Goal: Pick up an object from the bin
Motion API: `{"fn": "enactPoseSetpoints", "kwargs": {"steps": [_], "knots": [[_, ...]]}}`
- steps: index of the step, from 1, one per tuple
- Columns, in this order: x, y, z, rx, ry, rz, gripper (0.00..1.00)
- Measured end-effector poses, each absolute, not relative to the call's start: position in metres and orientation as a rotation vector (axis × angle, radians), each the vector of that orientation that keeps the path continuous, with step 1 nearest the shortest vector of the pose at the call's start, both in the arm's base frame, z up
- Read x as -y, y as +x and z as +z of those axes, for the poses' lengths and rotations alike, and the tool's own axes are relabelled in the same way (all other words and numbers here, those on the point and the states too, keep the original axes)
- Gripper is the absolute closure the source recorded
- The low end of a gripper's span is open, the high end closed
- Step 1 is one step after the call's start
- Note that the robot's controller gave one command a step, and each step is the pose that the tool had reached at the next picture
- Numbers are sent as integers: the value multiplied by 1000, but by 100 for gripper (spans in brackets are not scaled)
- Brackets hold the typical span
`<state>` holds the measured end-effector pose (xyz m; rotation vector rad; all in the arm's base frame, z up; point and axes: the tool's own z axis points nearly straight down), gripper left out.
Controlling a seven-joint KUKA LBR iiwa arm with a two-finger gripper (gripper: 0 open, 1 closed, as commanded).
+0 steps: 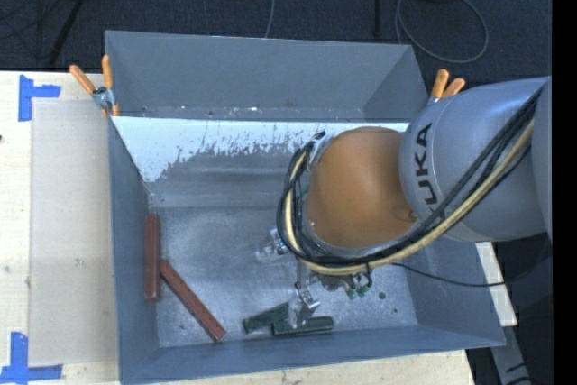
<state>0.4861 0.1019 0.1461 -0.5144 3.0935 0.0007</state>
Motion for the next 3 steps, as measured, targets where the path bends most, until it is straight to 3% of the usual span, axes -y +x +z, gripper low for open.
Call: {"fn": "enactPoseSetpoints", "kwargs": {"steps": [1, 2, 3], "knots": [[-87, 488, 76, -3084, -486, 5, 100], [-87, 488, 76, -3084, -486, 5, 100], [-82, 503, 214, -3098, -518, 1, 100]]}}
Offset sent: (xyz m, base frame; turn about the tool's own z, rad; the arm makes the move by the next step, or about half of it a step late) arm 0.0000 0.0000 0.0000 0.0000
